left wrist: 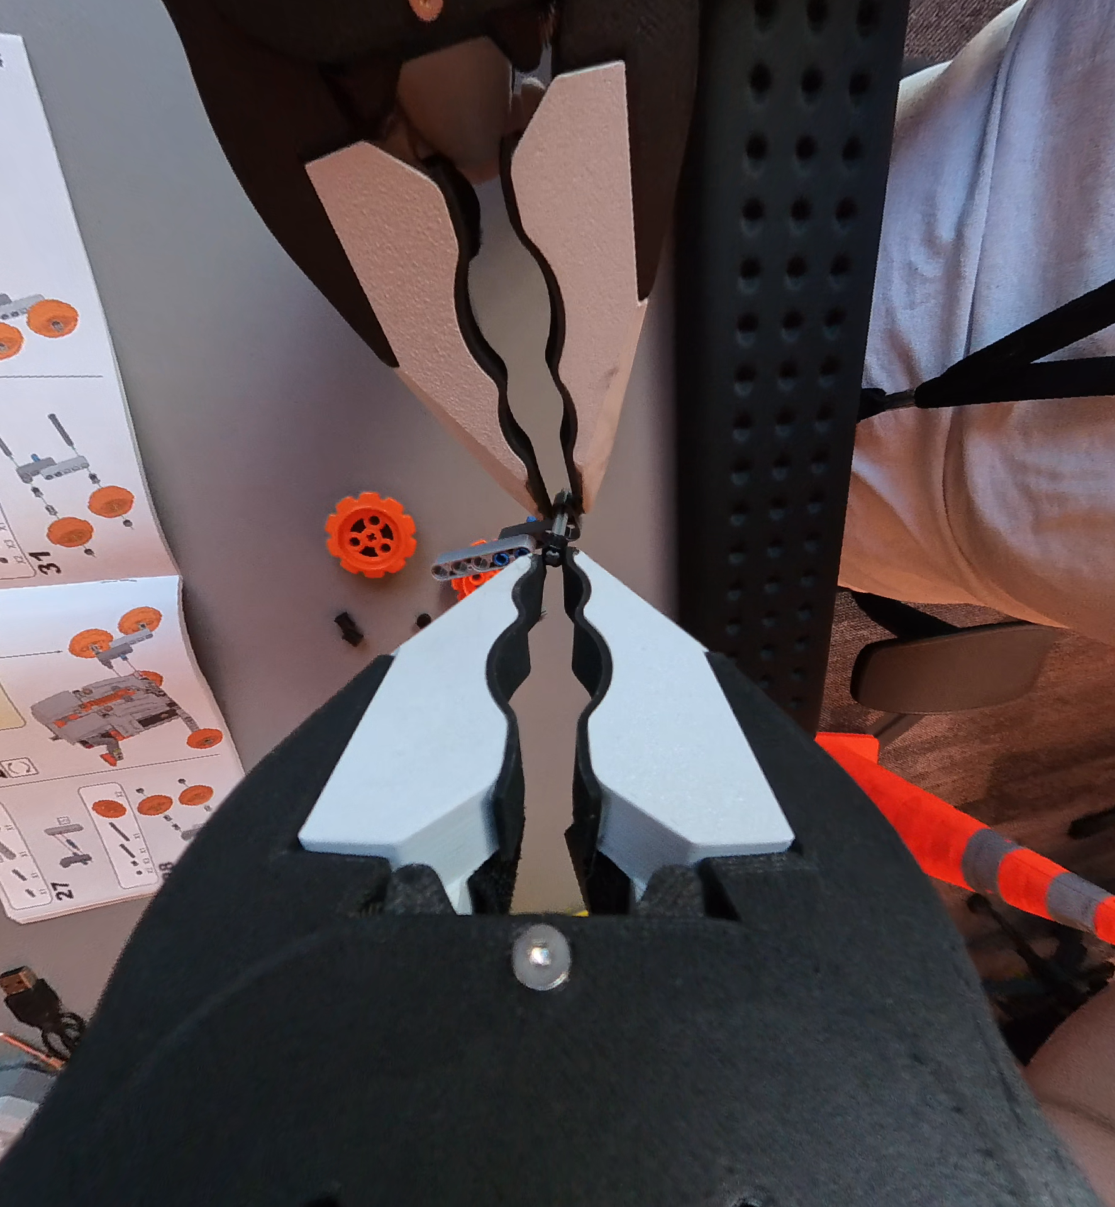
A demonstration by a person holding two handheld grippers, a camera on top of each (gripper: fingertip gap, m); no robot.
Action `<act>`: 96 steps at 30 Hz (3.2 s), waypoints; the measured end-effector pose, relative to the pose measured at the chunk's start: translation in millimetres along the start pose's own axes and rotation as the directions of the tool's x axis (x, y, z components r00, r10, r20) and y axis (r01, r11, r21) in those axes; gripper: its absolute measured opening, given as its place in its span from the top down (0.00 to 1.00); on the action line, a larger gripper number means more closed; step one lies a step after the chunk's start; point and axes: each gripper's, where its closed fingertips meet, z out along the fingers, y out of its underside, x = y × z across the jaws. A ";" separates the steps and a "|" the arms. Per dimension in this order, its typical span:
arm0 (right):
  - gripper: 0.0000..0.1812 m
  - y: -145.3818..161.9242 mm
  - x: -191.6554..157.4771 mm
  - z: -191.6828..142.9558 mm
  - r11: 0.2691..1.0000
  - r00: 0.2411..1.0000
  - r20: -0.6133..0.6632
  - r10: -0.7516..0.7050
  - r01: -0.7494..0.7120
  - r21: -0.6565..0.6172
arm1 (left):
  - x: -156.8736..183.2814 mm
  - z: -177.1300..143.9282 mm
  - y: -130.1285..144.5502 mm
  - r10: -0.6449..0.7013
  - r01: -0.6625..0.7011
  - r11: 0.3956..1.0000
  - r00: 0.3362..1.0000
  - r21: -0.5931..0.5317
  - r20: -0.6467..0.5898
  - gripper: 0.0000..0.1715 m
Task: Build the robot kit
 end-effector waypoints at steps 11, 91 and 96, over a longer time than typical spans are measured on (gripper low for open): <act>0.97 -15.1 20.3 -21.8 0.985 0.991 -0.034 0.133 -0.128 0.112 | -29.7 -20.7 -16.2 -0.076 0.030 0.967 0.982 0.252 0.176 0.95; 0.88 -193.8 26.2 -181.8 0.890 0.955 -0.268 0.128 0.008 0.457 | -36.3 -170.2 -143.8 0.004 0.081 -0.107 0.997 0.991 -0.081 1.00; 0.98 -188.5 23.2 -165.2 0.908 0.972 -0.203 0.118 -0.023 0.418 | -35.2 -169.6 -143.8 0.001 0.070 -0.103 0.998 0.992 -0.070 1.00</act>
